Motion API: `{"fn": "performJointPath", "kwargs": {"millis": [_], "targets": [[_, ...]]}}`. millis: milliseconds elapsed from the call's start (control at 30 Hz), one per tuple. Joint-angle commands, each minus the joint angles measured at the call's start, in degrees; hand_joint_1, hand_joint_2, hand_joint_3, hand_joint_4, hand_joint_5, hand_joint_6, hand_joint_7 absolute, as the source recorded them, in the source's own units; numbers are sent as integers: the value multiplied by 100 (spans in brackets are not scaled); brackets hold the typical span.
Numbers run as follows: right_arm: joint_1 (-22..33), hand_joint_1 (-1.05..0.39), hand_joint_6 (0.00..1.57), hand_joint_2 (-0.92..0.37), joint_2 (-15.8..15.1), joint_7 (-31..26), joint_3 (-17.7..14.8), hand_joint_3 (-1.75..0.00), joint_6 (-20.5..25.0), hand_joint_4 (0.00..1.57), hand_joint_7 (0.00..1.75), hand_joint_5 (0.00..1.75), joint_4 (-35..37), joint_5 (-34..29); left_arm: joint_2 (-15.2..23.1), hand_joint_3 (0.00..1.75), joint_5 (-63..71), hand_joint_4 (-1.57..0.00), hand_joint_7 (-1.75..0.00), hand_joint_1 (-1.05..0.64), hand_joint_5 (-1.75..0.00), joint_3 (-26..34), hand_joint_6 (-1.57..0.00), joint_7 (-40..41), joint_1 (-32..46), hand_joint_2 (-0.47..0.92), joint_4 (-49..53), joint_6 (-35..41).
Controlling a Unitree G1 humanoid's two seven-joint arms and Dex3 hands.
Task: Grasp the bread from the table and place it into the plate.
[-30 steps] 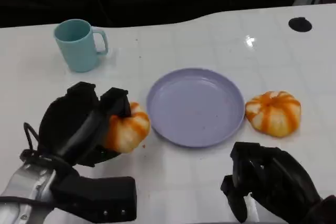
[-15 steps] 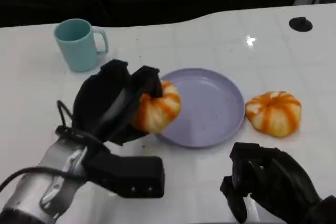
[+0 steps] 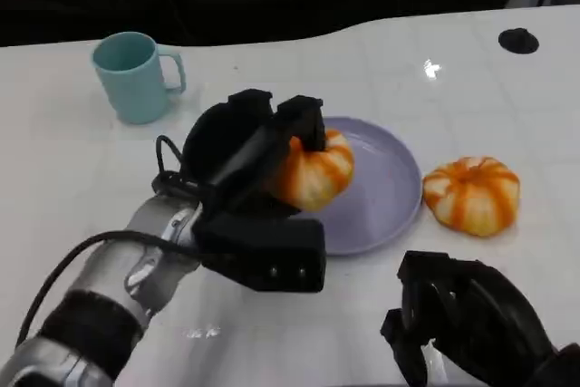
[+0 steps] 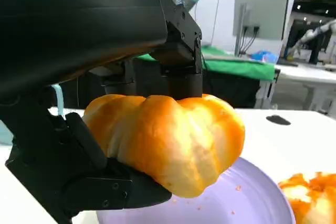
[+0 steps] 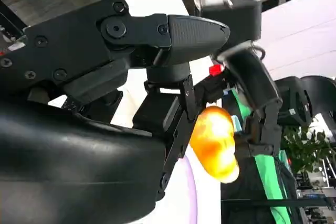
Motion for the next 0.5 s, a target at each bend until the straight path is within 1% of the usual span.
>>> {"fn": "performJointPath", "kwargs": {"millis": [33,133,167,200,233,267,300,333,367,400,433,467,500], "targets": [[60,-93,105,-81,-30,-25,-20,-54,14,122,151,164,-107,22,-101,119,-102,-96,-175,-18,-175,-64,-75,165,-345,43,660,-220],[75,-93,105,-81,-20,-36,-5,-55,-25,122,151,164,-106,-12,-169,119,-92,-93,-175,-19,-175,-116,-72,143,-484,45,917,-170],[83,-93,105,-82,-23,-38,5,-56,-11,122,151,163,-121,-15,-186,118,-106,-89,-168,-20,-175,-124,-69,71,-525,47,951,-118],[92,-93,105,-82,-22,-39,19,-56,-18,122,151,163,-134,-28,-204,107,-140,-81,-137,-23,-172,-125,-72,-34,-566,51,984,-69],[97,-94,105,-82,-20,-32,26,-56,-5,122,151,162,-146,-16,-206,92,-150,-76,-108,-24,-165,-144,-77,-116,-611,57,1027,-60],[100,-93,105,-81,-18,-24,28,-56,9,121,151,162,-156,4,-193,77,-138,-74,-83,-27,-149,-173,-79,-200,-646,63,1046,-51],[105,-93,105,-81,-19,-25,29,-56,22,121,151,162,-167,15,-178,55,-130,-69,-55,-30,-128,-199,-79,-297,-670,73,1045,-39],[111,-93,104,-81,-19,-25,30,-56,9,121,151,162,-174,12,-156,41,-109,-67,-37,-32,-110,-234,-78,-418,-687,81,1015,-8],[115,-93,105,-81,-22,-23,34,-56,-29,122,151,162,-174,-10,-138,31,-98,-62,-23,-35,-93,-260,-74,-531,-694,86,979,14],[119,-93,105,-82,-22,-30,37,-57,-54,122,151,163,-177,-29,-123,24,-76,-57,-10,-40,-71,-286,-65,-605,-696,90,946,36],[128,-93,105,-82,-22,-36,38,-57,-62,122,151,163,-194,-35,-108,22,-53,-53,-5,-43,-62,-312,-60,-707,-693,91,893,86],[134,-93,105,-81,-23,-34,34,-57,-52,122,151,163,-208,-21,-95,22,-41,-46,-3,-48,-54,-339,-52,-829,-692,91,843,150],[142,-93,105,-81,-23,-29,27,-58,-32,122,151,163,-222,2,-85,27,-40,-34,-1,-56,-46,-361,-38,-958,-686,92,788,221]]}}
